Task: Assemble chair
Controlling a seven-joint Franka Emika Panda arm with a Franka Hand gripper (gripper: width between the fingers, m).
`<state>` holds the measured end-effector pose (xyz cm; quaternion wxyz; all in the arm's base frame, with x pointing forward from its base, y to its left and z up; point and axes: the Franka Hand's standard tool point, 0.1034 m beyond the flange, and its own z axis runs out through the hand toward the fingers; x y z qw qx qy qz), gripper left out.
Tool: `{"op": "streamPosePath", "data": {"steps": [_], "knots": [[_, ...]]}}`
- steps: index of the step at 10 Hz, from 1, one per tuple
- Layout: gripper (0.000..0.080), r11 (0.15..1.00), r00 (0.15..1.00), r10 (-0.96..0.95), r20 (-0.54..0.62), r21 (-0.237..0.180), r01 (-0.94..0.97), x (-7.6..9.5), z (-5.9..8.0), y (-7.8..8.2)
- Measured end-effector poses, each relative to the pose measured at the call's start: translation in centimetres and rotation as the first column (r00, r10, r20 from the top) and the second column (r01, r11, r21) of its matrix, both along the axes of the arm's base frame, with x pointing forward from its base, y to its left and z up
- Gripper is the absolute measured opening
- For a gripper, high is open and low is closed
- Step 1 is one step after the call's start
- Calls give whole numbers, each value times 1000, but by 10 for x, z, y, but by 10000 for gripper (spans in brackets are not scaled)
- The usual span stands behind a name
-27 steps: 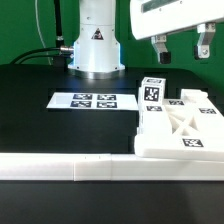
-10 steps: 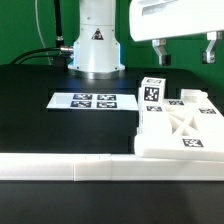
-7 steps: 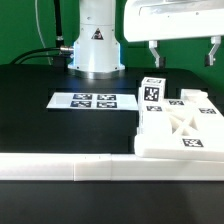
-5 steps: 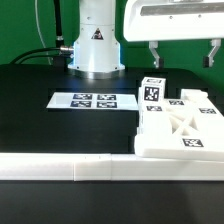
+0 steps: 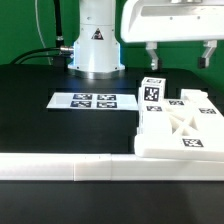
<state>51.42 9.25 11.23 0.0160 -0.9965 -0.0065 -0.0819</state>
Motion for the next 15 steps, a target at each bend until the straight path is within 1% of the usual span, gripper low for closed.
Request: {"op": "streamPosePath", "data": {"steps": [1,2,3,4,5,6,7,8,10,11,12,15], "knots": [[648,1000,1000,3,4,-14,-3,-18,-13,-9],[648,1000,1000,3,7,-28,-3,-31,-25,-16],[649,999,1000,3,1,-39,-3,-39,-34,-20],[648,999,1000,3,-26,-33,-4,-37,-32,-17],[648,999,1000,3,-23,-33,-4,-36,-32,-17],[648,999,998,2,-64,-32,-4,-41,-35,-17],[648,1000,990,1,-142,-23,-4,-43,-34,-14],[648,1000,981,-10,-195,-16,7,-44,-34,-11],[648,999,974,-28,-225,-30,21,-56,-54,-5],[648,998,976,-53,-213,-24,49,-60,-63,-3],[648,997,974,-83,-213,-16,81,-63,-70,-2],[648,997,974,-79,-214,-18,77,-62,-69,-3]]}}
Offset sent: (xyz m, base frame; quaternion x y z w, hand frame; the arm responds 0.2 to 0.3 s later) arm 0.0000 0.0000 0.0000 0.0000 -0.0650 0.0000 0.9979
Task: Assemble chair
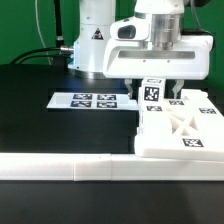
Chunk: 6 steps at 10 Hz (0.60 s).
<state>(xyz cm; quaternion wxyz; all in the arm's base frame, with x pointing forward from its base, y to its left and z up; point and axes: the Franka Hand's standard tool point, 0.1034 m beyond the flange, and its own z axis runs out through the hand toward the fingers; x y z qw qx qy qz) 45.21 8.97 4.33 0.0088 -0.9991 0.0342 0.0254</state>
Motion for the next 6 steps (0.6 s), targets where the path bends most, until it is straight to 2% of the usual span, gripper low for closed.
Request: {"op": "streamPosePath", "data": {"steps": [1,3,6], "knots": [[649,1000,1000,-17,7,2,17,-1,-2,1],[649,998,998,-61,21,4,61,-21,-22,12],[648,998,997,-68,20,-9,69,-26,-34,14]]}}
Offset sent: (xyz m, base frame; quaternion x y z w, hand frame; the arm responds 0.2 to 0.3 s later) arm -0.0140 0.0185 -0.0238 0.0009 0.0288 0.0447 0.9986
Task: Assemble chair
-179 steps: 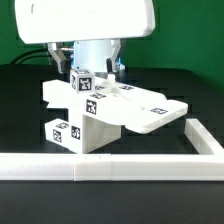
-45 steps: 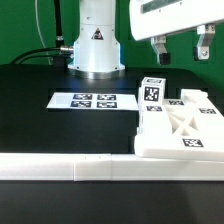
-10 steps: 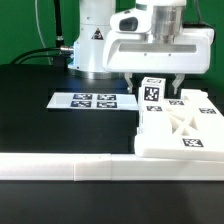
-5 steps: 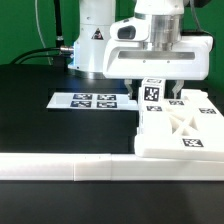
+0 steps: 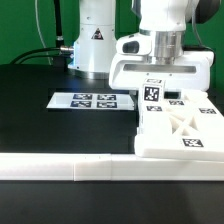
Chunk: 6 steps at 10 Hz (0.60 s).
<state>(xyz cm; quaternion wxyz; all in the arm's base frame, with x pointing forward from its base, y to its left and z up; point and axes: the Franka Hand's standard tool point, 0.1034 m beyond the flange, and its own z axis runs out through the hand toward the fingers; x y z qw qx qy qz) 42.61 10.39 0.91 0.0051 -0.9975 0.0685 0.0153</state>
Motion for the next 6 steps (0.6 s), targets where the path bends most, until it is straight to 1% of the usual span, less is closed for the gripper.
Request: {"op": "streamPosePath", "data": {"steps": [1,2,3,4,5,6], "knots": [[648,1000,1000,3,1,2,-3,1,1,1],[519,1000,1000,3,3,2,-3,2,2,1],[370,1000,1000,3,3,2,-3,2,2,1],[370,1000,1000,3,3,2,-3,3,2,1],[284,1000,1000,3,4,1,-3,3,2,-1],[284,1000,1000,2,4,1,-2,3,2,-1]]}}
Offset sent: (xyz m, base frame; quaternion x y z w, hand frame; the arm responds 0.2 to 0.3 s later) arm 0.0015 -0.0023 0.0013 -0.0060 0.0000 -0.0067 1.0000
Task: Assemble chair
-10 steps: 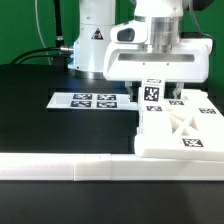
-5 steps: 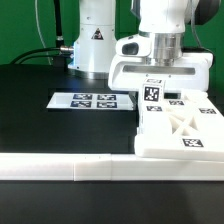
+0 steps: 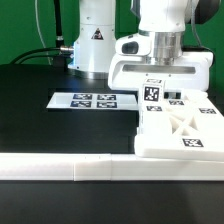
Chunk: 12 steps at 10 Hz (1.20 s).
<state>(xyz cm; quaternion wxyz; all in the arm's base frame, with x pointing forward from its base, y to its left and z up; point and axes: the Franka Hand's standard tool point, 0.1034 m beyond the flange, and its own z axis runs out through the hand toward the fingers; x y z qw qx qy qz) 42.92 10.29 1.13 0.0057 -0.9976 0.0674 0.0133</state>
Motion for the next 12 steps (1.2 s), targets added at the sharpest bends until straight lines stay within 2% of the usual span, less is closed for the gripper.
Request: {"op": "streamPosePath", "data": {"steps": [2,4,6,7,8,9,12], "knots": [[284,1000,1000,0,3,0,0,3,3,-4],[284,1000,1000,10,-6,11,-10,8,16,-6],[284,997,997,72,-18,27,-71,24,51,1],[284,997,997,71,-16,33,-70,32,63,4],[284,995,996,87,-15,41,-86,45,80,8],[285,992,993,117,-18,42,-116,60,92,8],[285,993,994,113,-6,39,-112,61,88,8]]}}
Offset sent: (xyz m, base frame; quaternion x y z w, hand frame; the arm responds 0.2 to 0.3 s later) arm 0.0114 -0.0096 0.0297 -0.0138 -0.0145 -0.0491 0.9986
